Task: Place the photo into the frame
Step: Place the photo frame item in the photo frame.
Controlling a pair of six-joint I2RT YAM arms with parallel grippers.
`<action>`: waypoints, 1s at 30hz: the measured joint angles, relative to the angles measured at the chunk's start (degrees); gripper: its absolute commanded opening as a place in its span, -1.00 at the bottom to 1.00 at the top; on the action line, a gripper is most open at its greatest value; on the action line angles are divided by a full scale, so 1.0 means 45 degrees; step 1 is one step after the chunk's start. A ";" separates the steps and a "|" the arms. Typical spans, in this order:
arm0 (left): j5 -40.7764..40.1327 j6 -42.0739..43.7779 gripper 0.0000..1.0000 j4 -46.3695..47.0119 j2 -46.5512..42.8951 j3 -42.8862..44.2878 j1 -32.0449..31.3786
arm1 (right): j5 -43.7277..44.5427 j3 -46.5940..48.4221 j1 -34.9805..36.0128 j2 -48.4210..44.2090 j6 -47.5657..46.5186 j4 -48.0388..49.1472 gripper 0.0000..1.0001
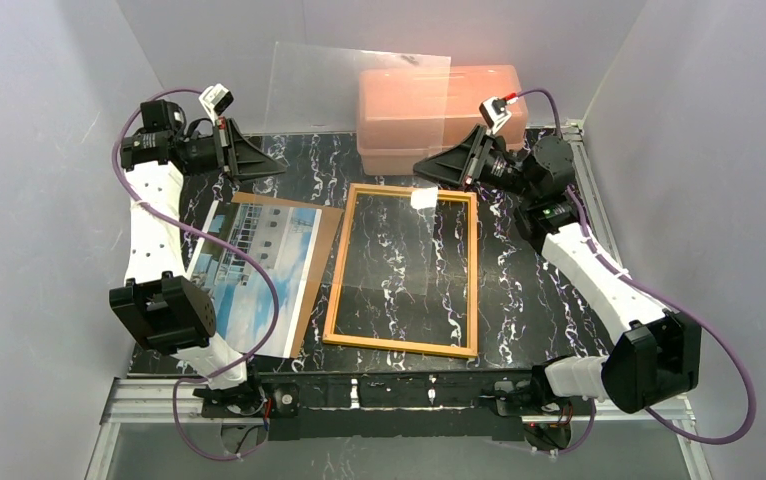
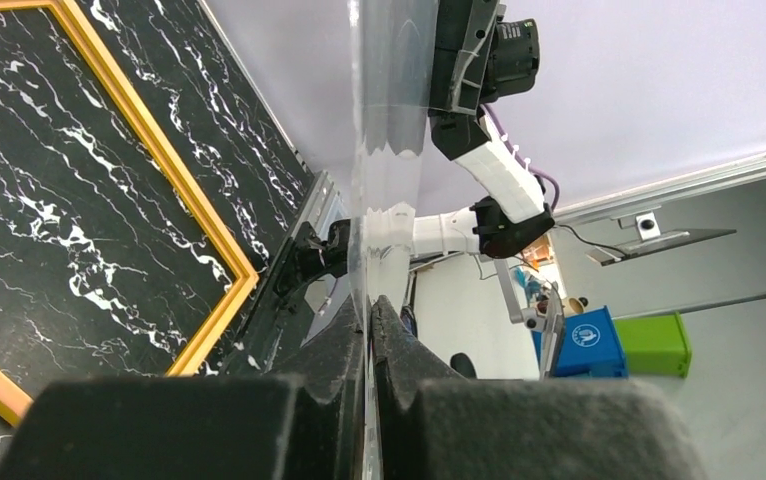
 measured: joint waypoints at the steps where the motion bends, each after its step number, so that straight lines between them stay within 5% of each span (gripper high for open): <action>1: 0.0000 -0.0170 -1.00 0.0194 -0.0039 -0.0141 0.0000 | 0.0068 -0.0005 0.0087 0.0000 -0.0010 0.0005 -0.39; 8: -0.0141 -0.1035 -1.00 0.1345 -0.0486 -0.1073 -0.0117 | 0.0486 -0.0199 0.0359 0.0000 -0.0126 -0.0107 -0.51; 11: -0.0325 -0.1253 -0.95 0.1729 -0.0714 -0.1520 -0.0316 | 0.0636 -0.0248 0.0408 -0.0005 -0.0223 -0.0136 -0.77; 14: -0.0491 -0.1511 -0.11 0.2084 -0.0806 -0.1836 -0.0539 | 0.0758 -0.0398 0.0466 -0.0010 -0.0432 -0.0311 -0.97; 16: -0.0777 -0.1749 0.71 0.2365 -0.0806 -0.1923 -0.0617 | 0.0879 -0.0413 0.0486 -0.0034 -0.0680 -0.0835 -0.97; 18: -0.1239 -0.1982 0.95 0.2608 -0.0816 -0.2021 -0.0685 | 0.1098 -0.0413 0.0520 -0.0204 -0.1141 -0.1753 -0.97; 30: -0.6256 0.0520 0.95 0.1030 -0.0359 -0.3400 -0.0869 | 0.1530 -0.3259 0.0510 -0.2749 -0.2681 -0.5071 -0.97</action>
